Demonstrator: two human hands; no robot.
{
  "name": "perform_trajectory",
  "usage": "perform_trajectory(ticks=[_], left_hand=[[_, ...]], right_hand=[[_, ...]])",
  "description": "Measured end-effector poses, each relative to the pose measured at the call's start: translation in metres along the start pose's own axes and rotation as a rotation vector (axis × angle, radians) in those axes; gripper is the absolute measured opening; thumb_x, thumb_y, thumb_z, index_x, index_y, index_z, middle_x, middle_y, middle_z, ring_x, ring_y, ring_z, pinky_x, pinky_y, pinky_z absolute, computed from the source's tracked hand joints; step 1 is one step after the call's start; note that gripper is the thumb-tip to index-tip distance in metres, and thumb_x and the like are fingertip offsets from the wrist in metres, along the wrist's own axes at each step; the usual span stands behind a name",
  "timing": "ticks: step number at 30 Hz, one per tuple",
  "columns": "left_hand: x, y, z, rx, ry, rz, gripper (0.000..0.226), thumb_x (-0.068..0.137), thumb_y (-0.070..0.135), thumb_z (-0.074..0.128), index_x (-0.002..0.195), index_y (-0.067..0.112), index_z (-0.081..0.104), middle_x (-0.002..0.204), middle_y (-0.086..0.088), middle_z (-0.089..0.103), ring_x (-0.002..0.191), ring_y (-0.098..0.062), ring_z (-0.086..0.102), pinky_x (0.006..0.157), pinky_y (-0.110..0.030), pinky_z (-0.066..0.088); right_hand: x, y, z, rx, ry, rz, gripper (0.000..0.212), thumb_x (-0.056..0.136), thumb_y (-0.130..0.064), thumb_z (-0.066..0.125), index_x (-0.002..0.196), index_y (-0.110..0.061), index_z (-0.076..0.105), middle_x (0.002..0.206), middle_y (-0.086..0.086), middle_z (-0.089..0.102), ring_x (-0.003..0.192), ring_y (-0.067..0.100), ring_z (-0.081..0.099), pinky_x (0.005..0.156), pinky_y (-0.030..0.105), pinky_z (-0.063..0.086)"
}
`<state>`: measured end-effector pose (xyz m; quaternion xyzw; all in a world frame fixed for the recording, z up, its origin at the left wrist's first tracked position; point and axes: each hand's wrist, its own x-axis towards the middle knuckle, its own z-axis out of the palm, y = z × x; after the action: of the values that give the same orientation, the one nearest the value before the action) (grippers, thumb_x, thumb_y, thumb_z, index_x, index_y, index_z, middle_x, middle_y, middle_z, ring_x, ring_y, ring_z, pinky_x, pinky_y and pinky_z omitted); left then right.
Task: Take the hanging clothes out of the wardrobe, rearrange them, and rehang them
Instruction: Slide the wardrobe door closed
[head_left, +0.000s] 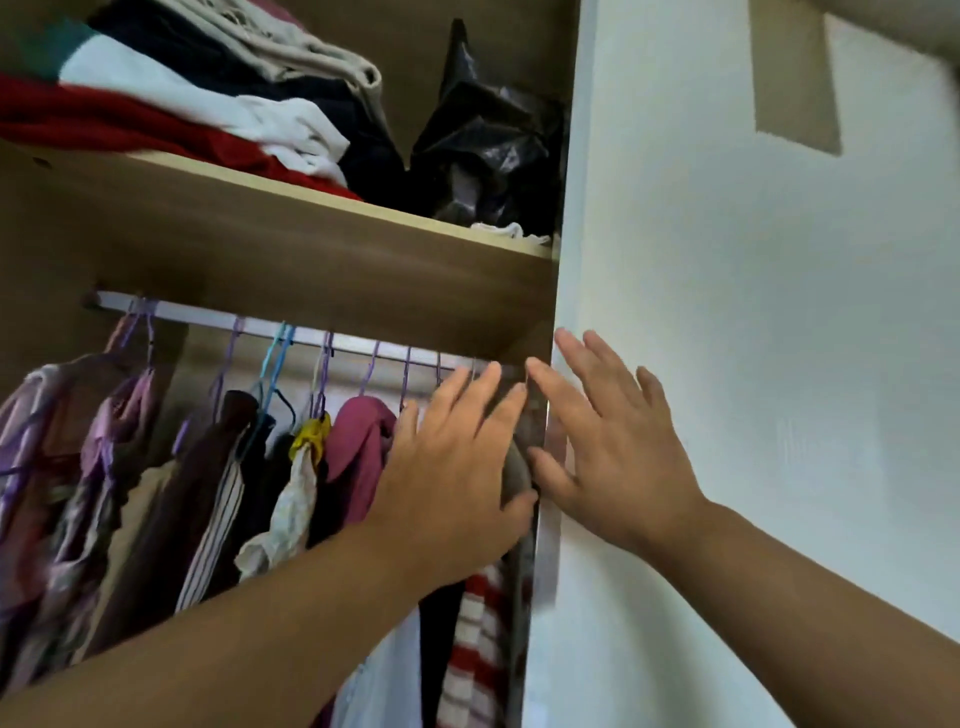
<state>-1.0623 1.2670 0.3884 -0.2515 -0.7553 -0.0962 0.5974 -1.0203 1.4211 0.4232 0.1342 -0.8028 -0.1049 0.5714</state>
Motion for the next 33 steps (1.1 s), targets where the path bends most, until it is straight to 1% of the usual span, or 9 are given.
perform_trajectory(ticks=[2, 4, 8, 11, 17, 22, 28, 30, 33], left_hand=[[0.001, 0.024, 0.014, 0.05, 0.002, 0.038, 0.077, 0.079, 0.055, 0.042, 0.146, 0.018, 0.031, 0.155, -0.005, 0.027, 0.144, -0.026, 0.021, 0.106, -0.055, 0.03], [0.002, 0.044, 0.029, 0.072, -0.002, 0.057, 0.08, 0.079, 0.055, 0.039, 0.146, 0.011, 0.033, 0.155, -0.009, 0.027, 0.144, -0.029, 0.021, 0.106, -0.056, 0.031], [0.003, 0.068, 0.056, 0.099, 0.003, 0.027, 0.086, 0.077, 0.056, 0.045, 0.145, 0.004, 0.033, 0.155, -0.014, 0.025, 0.143, -0.032, 0.02, 0.108, -0.05, 0.031], [0.004, 0.069, 0.066, 0.108, 0.04, 0.01, 0.085, 0.078, 0.05, 0.049, 0.145, 0.001, 0.033, 0.154, -0.017, 0.024, 0.143, -0.034, 0.019, 0.11, -0.048, 0.028], [0.001, 0.066, 0.072, 0.129, 0.068, 0.026, 0.072, 0.081, 0.03, 0.036, 0.145, -0.002, 0.031, 0.155, -0.022, 0.018, 0.143, -0.038, 0.015, 0.111, -0.05, 0.029], [-0.002, 0.067, 0.077, 0.116, 0.074, -0.047, 0.074, 0.081, 0.031, 0.034, 0.146, -0.002, 0.024, 0.153, -0.028, 0.012, 0.142, -0.042, 0.014, 0.112, -0.05, 0.028], [-0.004, 0.065, 0.075, 0.157, 0.026, -0.06, 0.069, 0.09, 0.033, 0.02, 0.149, 0.006, -0.003, 0.155, -0.009, -0.013, 0.146, -0.025, -0.006, 0.118, -0.045, 0.013], [-0.008, 0.065, 0.068, 0.244, 0.008, -0.103, 0.07, 0.087, 0.032, 0.025, 0.15, 0.007, 0.01, 0.157, -0.008, -0.001, 0.146, -0.025, 0.004, 0.115, -0.049, 0.019], [-0.011, 0.073, 0.056, 0.482, -0.019, -0.158, 0.07, 0.079, 0.035, 0.036, 0.144, 0.012, 0.037, 0.153, -0.005, 0.031, 0.14, -0.029, 0.029, 0.101, -0.062, 0.031]], right_hand=[[-0.014, 0.021, 0.005, -0.059, -0.058, 0.046, 0.071, 0.086, -0.068, 0.007, 0.147, -0.036, -0.009, 0.156, -0.007, -0.02, 0.144, 0.016, -0.018, 0.111, 0.047, -0.008], [-0.026, 0.038, 0.012, -0.106, -0.128, 0.077, 0.072, 0.075, -0.074, -0.016, 0.136, -0.037, -0.031, 0.147, -0.011, -0.04, 0.138, 0.014, -0.033, 0.108, 0.047, -0.019], [-0.04, 0.058, 0.024, -0.165, -0.229, 0.106, 0.075, 0.065, -0.072, -0.031, 0.132, -0.039, -0.04, 0.142, -0.009, -0.048, 0.132, 0.018, -0.044, 0.094, 0.046, -0.037], [-0.036, 0.065, 0.031, -0.151, -0.244, 0.106, 0.073, 0.064, -0.075, -0.03, 0.128, -0.042, -0.043, 0.141, -0.01, -0.049, 0.131, 0.017, -0.045, 0.094, 0.045, -0.036], [-0.024, 0.072, 0.05, -0.134, -0.172, 0.029, 0.069, 0.073, -0.077, -0.018, 0.131, -0.047, -0.038, 0.146, -0.013, -0.042, 0.135, 0.016, -0.039, 0.107, 0.051, -0.022], [-0.024, 0.077, 0.065, -0.133, -0.097, -0.011, 0.067, 0.08, -0.077, -0.007, 0.14, -0.049, -0.022, 0.154, -0.009, -0.028, 0.142, 0.02, -0.026, 0.11, 0.057, -0.009], [-0.023, 0.074, 0.059, -0.113, -0.068, -0.184, 0.068, 0.092, -0.065, 0.003, 0.145, -0.026, 0.022, 0.154, 0.007, 0.024, 0.141, 0.033, 0.025, 0.102, 0.067, 0.026], [-0.022, 0.076, 0.06, -0.112, -0.052, -0.213, 0.07, 0.092, -0.064, 0.005, 0.144, -0.023, 0.027, 0.152, 0.009, 0.03, 0.139, 0.034, 0.03, 0.1, 0.067, 0.028], [-0.021, 0.08, 0.062, -0.082, -0.032, -0.252, 0.073, 0.09, -0.063, 0.013, 0.143, -0.02, 0.039, 0.151, 0.011, 0.032, 0.138, 0.035, 0.031, 0.099, 0.065, 0.03]])
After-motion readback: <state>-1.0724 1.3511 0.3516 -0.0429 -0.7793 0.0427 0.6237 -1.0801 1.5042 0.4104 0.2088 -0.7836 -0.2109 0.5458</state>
